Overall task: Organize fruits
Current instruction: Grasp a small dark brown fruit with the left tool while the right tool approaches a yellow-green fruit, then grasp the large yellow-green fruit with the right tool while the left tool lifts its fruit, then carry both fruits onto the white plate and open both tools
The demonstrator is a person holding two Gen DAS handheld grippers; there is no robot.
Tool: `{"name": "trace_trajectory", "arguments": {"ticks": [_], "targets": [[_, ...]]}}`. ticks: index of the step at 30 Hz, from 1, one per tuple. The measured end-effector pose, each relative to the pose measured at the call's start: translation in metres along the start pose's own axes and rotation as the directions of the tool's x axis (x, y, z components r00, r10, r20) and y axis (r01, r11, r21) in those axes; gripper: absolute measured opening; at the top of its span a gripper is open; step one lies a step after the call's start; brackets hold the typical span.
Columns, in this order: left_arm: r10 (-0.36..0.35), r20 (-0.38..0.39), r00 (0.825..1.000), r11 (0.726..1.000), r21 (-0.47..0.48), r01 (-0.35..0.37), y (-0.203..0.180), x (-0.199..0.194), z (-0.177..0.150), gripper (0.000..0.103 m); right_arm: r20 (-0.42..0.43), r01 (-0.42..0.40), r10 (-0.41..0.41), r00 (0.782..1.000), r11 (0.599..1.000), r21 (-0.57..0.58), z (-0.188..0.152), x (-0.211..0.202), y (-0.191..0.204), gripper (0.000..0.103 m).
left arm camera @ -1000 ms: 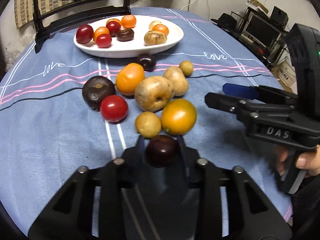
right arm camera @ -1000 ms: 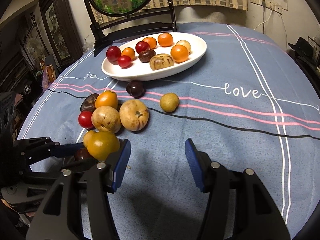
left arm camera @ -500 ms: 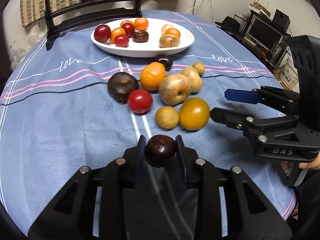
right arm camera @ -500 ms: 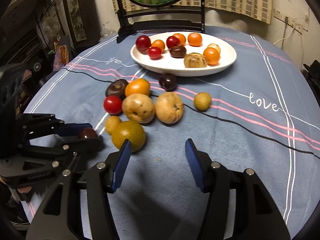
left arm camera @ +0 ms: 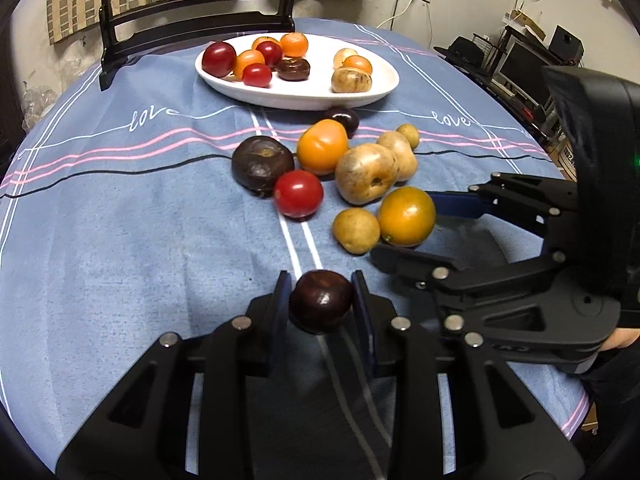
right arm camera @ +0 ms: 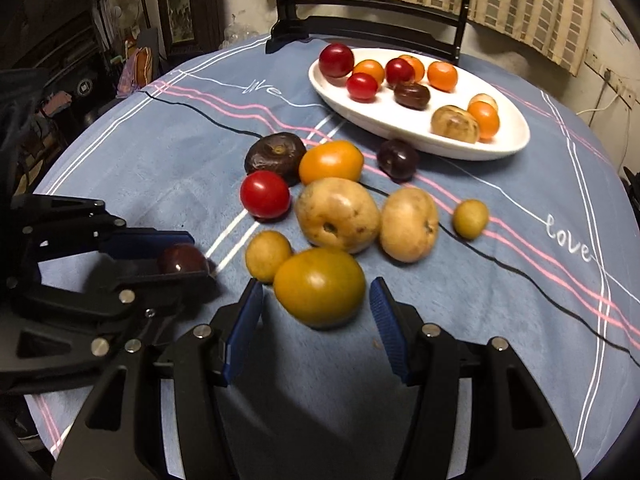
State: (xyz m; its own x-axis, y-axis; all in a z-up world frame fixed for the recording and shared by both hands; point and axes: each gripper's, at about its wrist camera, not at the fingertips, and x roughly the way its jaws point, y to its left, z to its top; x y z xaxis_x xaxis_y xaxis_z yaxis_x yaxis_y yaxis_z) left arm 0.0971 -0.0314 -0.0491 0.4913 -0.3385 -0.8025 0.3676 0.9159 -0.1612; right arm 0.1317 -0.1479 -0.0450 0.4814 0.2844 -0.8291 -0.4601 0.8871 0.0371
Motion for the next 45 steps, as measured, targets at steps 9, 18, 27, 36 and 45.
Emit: {"name": "trace_trajectory", "arguments": {"ticks": [9, 18, 27, 36, 45], "targets": [[0.009, -0.002, 1.0, 1.0, 0.006, -0.009, 0.001, -0.001, 0.001, 0.031, 0.047, -0.016, 0.015, 0.999, 0.999, 0.031, 0.0, -0.012, -0.007, 0.044], [0.035, 0.061, 0.997, 0.998, 0.058, -0.039, -0.008, -0.03, 0.027, 0.031, 0.143, -0.017, 0.011, 0.99, 0.999, 0.036, 0.0, -0.067, -0.026, 0.043], [0.031, 0.138, 0.99, 0.992, 0.117, -0.048, -0.026, -0.058, 0.08, 0.031, 0.236, 0.044, -0.04, 0.971, 0.999, -0.016, 0.029, -0.121, -0.047, 0.043], [0.023, 0.123, 0.992, 0.999, 0.031, -0.027, -0.01, -0.023, 0.151, 0.031, 0.262, 0.066, -0.07, 0.963, 0.998, 0.023, 0.081, -0.098, -0.077, 0.043], [0.1, 0.068, 0.993, 0.994, -0.052, -0.097, 0.028, 0.048, 0.2, 0.031, 0.205, 0.012, -0.052, 0.977, 0.982, 0.188, 0.129, -0.017, -0.125, 0.043]]}}
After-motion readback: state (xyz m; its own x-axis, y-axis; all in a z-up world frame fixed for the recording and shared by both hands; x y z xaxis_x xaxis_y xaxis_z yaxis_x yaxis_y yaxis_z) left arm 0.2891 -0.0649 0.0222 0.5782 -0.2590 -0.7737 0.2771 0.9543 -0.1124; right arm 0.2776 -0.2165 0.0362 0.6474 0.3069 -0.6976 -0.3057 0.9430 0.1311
